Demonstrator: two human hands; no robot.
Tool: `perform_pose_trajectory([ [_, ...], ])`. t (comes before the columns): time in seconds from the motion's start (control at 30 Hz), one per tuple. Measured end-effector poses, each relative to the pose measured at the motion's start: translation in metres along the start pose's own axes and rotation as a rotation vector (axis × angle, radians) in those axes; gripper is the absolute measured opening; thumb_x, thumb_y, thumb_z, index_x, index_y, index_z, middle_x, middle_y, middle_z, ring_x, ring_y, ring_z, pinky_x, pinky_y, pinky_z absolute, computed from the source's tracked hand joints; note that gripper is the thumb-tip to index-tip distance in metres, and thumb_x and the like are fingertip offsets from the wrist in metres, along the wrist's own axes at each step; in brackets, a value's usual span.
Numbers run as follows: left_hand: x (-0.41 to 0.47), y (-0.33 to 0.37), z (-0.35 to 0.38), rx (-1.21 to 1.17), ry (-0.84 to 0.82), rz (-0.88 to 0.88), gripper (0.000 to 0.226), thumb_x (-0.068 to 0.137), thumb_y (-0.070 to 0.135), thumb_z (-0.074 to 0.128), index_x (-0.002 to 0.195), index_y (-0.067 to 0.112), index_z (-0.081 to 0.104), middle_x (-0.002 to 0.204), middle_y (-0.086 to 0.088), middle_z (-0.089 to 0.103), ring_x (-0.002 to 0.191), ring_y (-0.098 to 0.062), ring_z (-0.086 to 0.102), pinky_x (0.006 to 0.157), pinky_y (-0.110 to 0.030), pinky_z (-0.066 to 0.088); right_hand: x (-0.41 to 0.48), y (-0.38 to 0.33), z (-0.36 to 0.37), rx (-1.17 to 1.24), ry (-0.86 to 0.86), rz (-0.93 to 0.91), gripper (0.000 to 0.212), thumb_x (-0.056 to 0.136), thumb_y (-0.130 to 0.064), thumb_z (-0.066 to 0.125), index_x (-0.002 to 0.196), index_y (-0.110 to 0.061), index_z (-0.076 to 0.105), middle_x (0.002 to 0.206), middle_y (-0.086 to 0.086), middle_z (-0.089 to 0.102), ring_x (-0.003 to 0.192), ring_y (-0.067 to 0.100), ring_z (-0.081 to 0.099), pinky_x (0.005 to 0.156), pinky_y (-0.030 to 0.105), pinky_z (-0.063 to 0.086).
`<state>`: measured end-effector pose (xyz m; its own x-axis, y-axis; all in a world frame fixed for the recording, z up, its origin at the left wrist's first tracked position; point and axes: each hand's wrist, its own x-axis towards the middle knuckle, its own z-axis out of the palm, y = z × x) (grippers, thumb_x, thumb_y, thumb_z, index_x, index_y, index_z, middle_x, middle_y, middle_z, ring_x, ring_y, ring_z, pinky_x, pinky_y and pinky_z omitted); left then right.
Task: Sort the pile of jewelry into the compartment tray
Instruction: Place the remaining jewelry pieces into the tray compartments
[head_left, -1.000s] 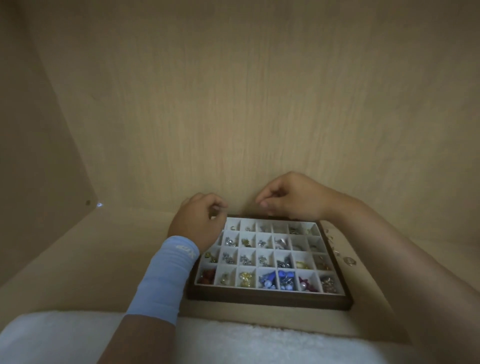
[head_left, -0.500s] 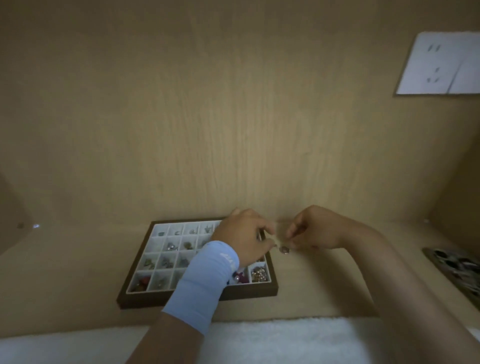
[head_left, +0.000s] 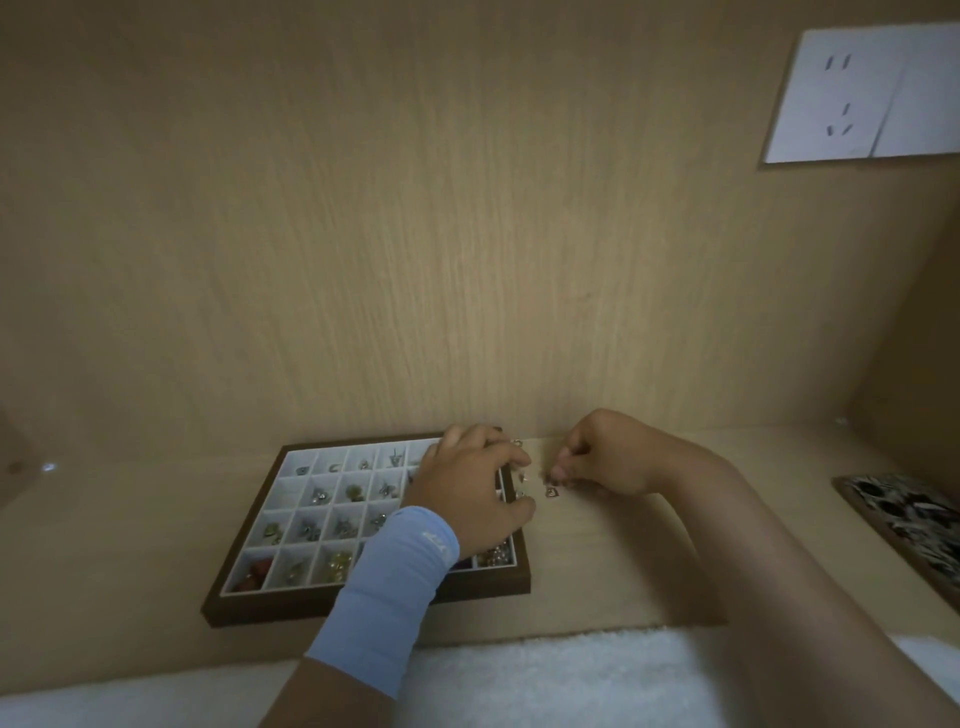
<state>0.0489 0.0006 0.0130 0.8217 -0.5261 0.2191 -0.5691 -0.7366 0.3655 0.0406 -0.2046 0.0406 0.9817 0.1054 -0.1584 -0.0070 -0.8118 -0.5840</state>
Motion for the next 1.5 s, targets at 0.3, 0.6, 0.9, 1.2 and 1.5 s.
perform_pose_trajectory([
  [0.3, 0.002, 0.006, -0.002, -0.474, 0.118, -0.074, 0.024, 0.089, 0.024, 0.066, 0.111, 0.033, 0.069, 0.099, 0.015, 0.070, 0.097, 0.004, 0.060, 0.092, -0.020, 0.047, -0.008, -0.011, -0.007, 0.342, -0.046, -0.123, 0.018, 0.100, -0.018, 0.058, 0.095, -0.013, 0.075, 0.081, -0.004, 0.071, 0.054, 0.011, 0.054, 0.045, 0.017, 0.037],
  [0.6, 0.002, 0.009, -0.016, -0.901, 0.116, -0.245, 0.011, 0.088, 0.014, 0.070, 0.097, 0.020, 0.073, 0.087, 0.004, 0.077, 0.089, -0.010, 0.072, 0.089, -0.028, 0.054, -0.011, -0.023, -0.009, 0.498, -0.059, -0.159, 0.020, 0.101, -0.018, 0.056, 0.102, -0.005, 0.072, 0.085, 0.000, 0.073, 0.052, 0.013, 0.053, 0.042, 0.018, 0.032],
  [0.9, 0.000, -0.001, -0.035, -0.909, 0.068, -0.301, 0.021, 0.099, 0.018, 0.051, 0.100, 0.021, 0.072, 0.088, 0.006, 0.076, 0.080, -0.012, 0.063, 0.082, -0.031, 0.051, -0.013, -0.042, -0.002, 0.597, 0.083, -0.198, 0.015, 0.096, -0.016, 0.064, 0.096, -0.009, 0.077, 0.077, 0.002, 0.072, 0.050, 0.012, 0.050, 0.043, 0.019, 0.031],
  [1.2, -0.008, -0.008, -0.039, -0.916, 0.020, -0.301, 0.010, 0.084, 0.020, 0.073, 0.094, 0.023, 0.075, 0.090, 0.002, 0.077, 0.088, -0.012, 0.070, 0.092, -0.035, 0.054, -0.013, -0.053, 0.004, 0.610, 0.114, -0.215, 0.016, 0.097, -0.017, 0.063, 0.098, -0.009, 0.076, 0.068, 0.000, 0.069, 0.050, 0.011, 0.050, 0.045, 0.021, 0.033],
  [1.5, -0.004, 0.002, -0.031, -0.850, 0.176, -0.250, 0.005, 0.087, 0.021, 0.071, 0.090, 0.019, 0.073, 0.081, 0.007, 0.076, 0.075, 0.001, 0.068, 0.080, -0.025, 0.052, -0.014, -0.046, -0.004, 0.567, 0.093, -0.194, 0.014, 0.089, -0.016, 0.074, 0.100, -0.008, 0.075, 0.079, 0.008, 0.073, 0.049, 0.013, 0.052, 0.042, 0.018, 0.033],
])
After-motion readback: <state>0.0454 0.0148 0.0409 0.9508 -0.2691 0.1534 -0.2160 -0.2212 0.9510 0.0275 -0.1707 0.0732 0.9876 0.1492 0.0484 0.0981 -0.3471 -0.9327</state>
